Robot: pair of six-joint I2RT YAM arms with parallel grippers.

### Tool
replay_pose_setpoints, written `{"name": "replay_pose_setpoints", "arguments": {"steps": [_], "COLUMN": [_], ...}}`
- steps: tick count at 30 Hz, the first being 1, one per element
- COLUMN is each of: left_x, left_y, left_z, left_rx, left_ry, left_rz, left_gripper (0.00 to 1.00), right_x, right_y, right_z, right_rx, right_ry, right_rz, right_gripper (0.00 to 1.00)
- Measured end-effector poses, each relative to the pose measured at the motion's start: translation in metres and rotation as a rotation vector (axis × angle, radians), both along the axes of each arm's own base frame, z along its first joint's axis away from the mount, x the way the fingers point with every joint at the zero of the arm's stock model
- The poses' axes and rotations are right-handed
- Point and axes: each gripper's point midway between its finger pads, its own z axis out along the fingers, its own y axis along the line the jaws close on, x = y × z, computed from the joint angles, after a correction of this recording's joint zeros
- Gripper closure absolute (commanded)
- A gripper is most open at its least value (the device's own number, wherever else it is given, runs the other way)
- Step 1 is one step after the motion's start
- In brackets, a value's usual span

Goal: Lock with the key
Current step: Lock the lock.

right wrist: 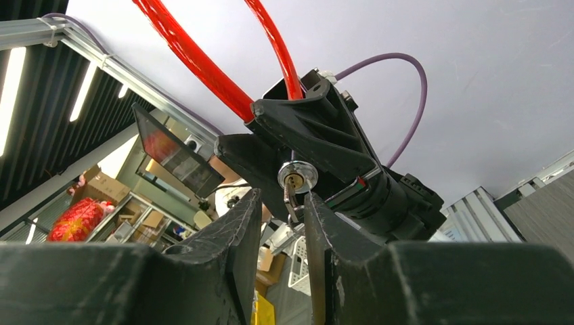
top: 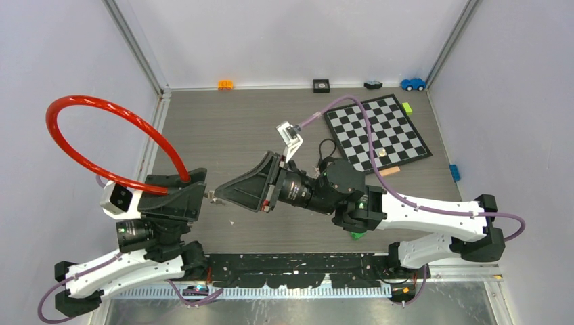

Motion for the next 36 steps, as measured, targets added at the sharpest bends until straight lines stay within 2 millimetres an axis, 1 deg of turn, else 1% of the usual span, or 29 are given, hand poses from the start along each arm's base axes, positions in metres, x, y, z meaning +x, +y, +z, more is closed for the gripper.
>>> {"name": "replay_pose_setpoints", "arguments": {"steps": [5, 9, 21, 25, 29, 36], "left_x": [0.0, 0.0002, 0.0004, 0.0001, -0.0004, -0.0002], "left_y": [0.0, -0.0002, -0.0009, 0.0001, 0.0012, 0.0019], "left_z": [0.0001, 0.0001, 0.0, 0.0006, 0.0013, 0.0017], "left_rx": [0.0, -0.001, 0.0, -0.004, -0.009, -0.013], "left_ry": [0.0, 0.0, 0.0, -0.001, -0.003, -0.002], "left_rz": [0.0, 0.0, 0.0, 0.0, 0.0, 0.001], "left_gripper": [1.0, 1.0, 1.0, 1.0, 1.0, 1.0], "right_x": [-0.0008, -0.0024, -0.0078, -0.0075, -0.0058, -0.0046], "right_y": [0.0033, 0.0044, 0.0051, 0.0079, 0.0093, 0.0094], "right_z": [-0.0038, -0.005, -0.0055, -0.0072, -0.0066, -0.0061], "right_rx": [-0.01, -0.013, -0.017, -0.022, -0.02, -0.024], "right_ry": [-0.001, -0.005, -0.028, -0.039, -0.049, -0.132], "right_rz": [0.007, 0.016, 0.044, 0.042, 0.035, 0.009], "right_gripper": [0.69, 0.74, 0.75, 0.83, 0.98, 0.99]}}
